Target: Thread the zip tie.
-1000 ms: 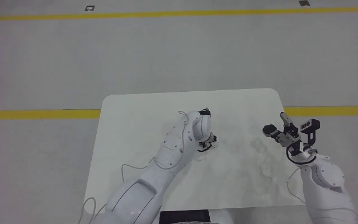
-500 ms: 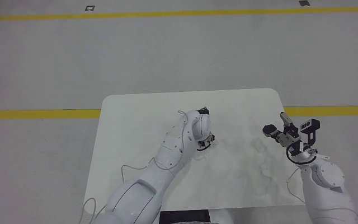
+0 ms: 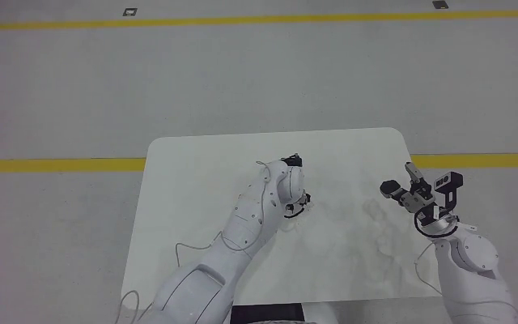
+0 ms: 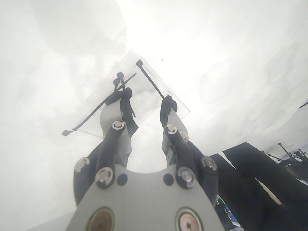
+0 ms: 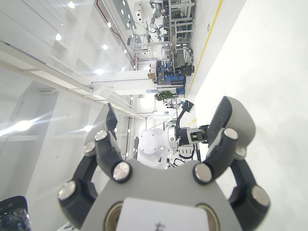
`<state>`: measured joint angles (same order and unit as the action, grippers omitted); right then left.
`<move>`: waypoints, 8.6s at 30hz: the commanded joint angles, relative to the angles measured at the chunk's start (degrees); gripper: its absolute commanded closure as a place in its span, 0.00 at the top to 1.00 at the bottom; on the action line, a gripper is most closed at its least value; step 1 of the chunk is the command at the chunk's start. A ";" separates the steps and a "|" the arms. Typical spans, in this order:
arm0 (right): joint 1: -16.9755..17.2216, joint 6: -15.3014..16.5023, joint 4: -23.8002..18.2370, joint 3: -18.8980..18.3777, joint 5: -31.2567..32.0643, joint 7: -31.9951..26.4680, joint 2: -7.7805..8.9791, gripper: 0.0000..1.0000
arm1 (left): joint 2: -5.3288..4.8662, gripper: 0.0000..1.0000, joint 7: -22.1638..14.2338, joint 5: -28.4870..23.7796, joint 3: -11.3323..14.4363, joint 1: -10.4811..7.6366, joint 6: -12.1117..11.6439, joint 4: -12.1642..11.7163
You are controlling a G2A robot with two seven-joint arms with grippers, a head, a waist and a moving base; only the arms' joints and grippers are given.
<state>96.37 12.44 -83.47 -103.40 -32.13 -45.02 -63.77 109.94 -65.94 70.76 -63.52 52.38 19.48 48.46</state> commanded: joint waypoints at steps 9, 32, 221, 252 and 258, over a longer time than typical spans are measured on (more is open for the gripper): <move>0.00 0.00 0.00 0.00 -0.01 -0.01 0.00 1.00 | -1.06 0.24 -0.52 1.30 1.39 1.93 0.00 4.01; 0.00 0.00 0.00 0.00 -0.01 -0.01 0.00 1.00 | -1.86 0.27 -0.05 2.66 2.40 4.17 0.00 6.34; -15.41 4.28 1.40 25.67 24.35 -10.26 1.43 0.23 | -12.96 0.00 -11.89 18.77 17.25 14.53 -19.92 40.82; -15.11 4.02 1.86 27.09 23.39 -9.76 2.24 0.00 | -13.77 0.00 -12.77 18.65 19.05 13.94 -19.24 40.92; -15.10 4.17 1.98 27.22 23.26 -9.55 2.40 0.00 | -13.88 0.00 -12.66 18.57 19.28 13.79 -18.93 40.85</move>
<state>81.26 16.58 -81.52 -76.20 -8.84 -54.60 -61.39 96.08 -78.66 89.35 -44.27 66.20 0.53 89.33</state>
